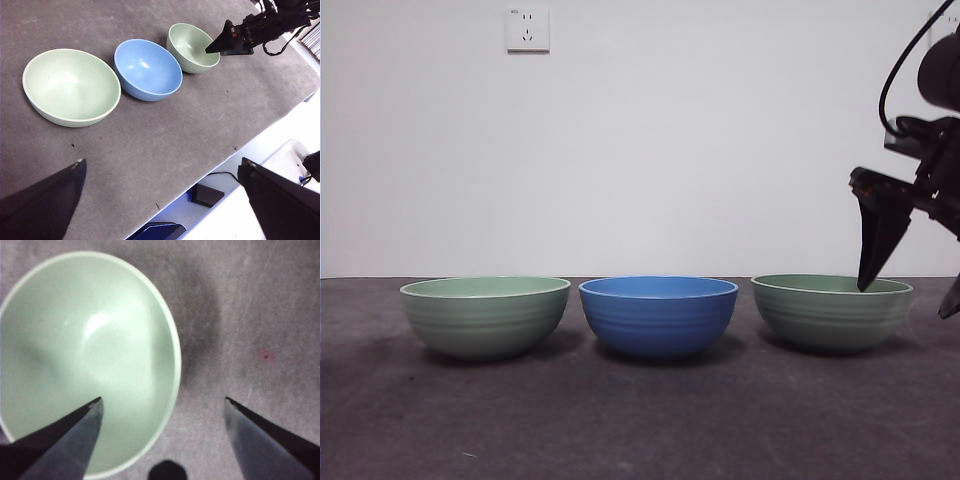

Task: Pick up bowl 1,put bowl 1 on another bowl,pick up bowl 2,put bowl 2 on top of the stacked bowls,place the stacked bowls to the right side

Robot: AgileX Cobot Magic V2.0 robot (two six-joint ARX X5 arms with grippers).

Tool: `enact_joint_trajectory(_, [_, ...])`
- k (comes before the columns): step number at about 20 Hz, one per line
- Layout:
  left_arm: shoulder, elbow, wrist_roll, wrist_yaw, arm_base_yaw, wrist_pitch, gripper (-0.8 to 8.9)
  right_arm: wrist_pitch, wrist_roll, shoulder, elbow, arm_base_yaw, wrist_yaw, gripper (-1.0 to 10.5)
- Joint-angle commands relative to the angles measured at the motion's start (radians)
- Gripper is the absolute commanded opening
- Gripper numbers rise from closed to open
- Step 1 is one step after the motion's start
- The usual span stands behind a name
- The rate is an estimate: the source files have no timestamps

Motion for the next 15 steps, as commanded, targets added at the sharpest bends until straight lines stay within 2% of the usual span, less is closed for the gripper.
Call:
enact_joint_trajectory(1, [-0.001, 0.003, -0.003, 0.005, -0.003, 0.006, 5.89, 0.019, 0.013, 0.014, 0.002, 0.007, 0.001, 2.7])
enact_joint_trajectory(3, [-0.001, 0.003, -0.003, 0.005, -0.003, 0.006, 5.89, 0.031, 0.013, 0.014, 0.002, 0.008, 0.000, 1.3])
enact_joint_trajectory(6, [-0.001, 0.003, -0.003, 0.005, -0.003, 0.006, 5.89, 0.048, 0.014, 0.014, 0.002, 0.009, -0.001, 0.8])
enact_joint_trajectory(8, [0.000, 0.003, -0.003, 0.005, -0.003, 0.006, 5.89, 0.050, 0.013, 0.014, 0.002, 0.009, 0.000, 0.0])
enact_joint_trajectory(15, [0.003, 0.003, -0.003, 0.005, -0.003, 0.007, 5.88, 0.084, 0.014, 0.006, 0.002, 0.014, 0.000, -0.1])
